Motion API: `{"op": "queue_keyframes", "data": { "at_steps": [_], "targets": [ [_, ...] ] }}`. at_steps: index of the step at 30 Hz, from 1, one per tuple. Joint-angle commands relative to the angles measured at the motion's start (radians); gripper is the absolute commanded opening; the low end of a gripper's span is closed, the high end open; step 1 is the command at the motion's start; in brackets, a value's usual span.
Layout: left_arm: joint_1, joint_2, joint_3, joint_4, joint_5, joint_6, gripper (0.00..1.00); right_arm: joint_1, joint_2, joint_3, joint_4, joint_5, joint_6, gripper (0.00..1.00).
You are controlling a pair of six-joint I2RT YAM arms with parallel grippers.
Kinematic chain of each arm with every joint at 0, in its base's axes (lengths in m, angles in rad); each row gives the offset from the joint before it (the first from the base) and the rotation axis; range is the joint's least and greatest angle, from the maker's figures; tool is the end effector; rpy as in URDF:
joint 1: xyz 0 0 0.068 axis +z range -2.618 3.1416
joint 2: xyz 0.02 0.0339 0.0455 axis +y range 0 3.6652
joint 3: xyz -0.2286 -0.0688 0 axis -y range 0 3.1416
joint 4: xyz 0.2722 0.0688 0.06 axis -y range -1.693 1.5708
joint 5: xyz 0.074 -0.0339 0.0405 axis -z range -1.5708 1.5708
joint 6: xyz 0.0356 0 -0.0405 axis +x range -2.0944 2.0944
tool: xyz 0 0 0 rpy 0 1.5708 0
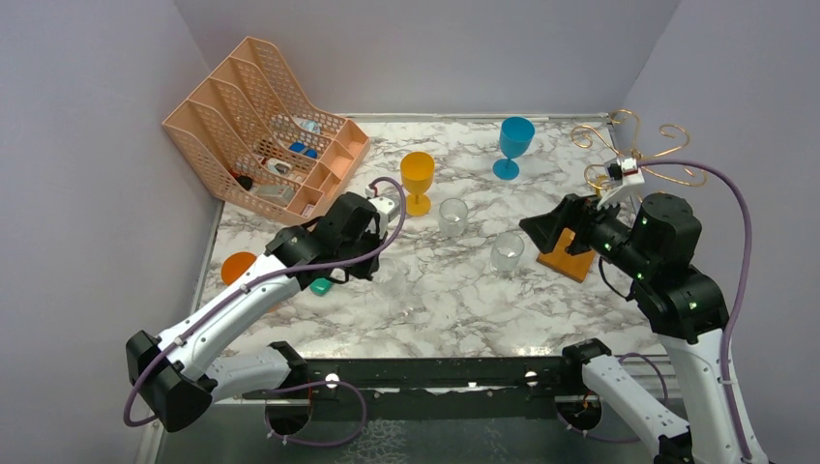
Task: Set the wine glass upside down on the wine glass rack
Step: Pick up the wine glass at the center of the board, then turn the wine glass upside down at the wine rack.
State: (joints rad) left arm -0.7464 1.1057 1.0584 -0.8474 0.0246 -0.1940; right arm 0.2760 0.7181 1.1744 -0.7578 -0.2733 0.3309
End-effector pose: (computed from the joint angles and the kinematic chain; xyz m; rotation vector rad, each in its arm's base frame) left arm 0.1909 -0.1777 0.2794 0.6966 2.4178 -0.4283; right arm 0.1601 0.0553 0.4056 -0.1406 1.9109 0.6696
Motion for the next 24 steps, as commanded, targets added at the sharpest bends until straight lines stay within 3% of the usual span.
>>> {"op": "queue_keyframes", "data": {
  "at_steps": [1,12,17,24],
  "targets": [
    [-0.001,-0.052,0.04,0.019,-0.059,-0.015,0.0,0.006,-0.023,0.004,-0.008,0.035,-0.012,0.97],
    [-0.001,-0.194,0.062,0.176,-0.077,-0.097,0.0,0.006,-0.03,0.008,0.087,-0.078,-0.027,0.91],
    [-0.001,-0.319,-0.032,0.374,-0.046,-0.165,0.0,0.006,-0.02,0.003,0.154,-0.007,0.068,0.9],
    [-0.001,-0.424,-0.07,0.503,-0.107,-0.198,0.0,0.006,0.052,-0.006,0.192,-0.103,0.172,0.78]
  ]
}}
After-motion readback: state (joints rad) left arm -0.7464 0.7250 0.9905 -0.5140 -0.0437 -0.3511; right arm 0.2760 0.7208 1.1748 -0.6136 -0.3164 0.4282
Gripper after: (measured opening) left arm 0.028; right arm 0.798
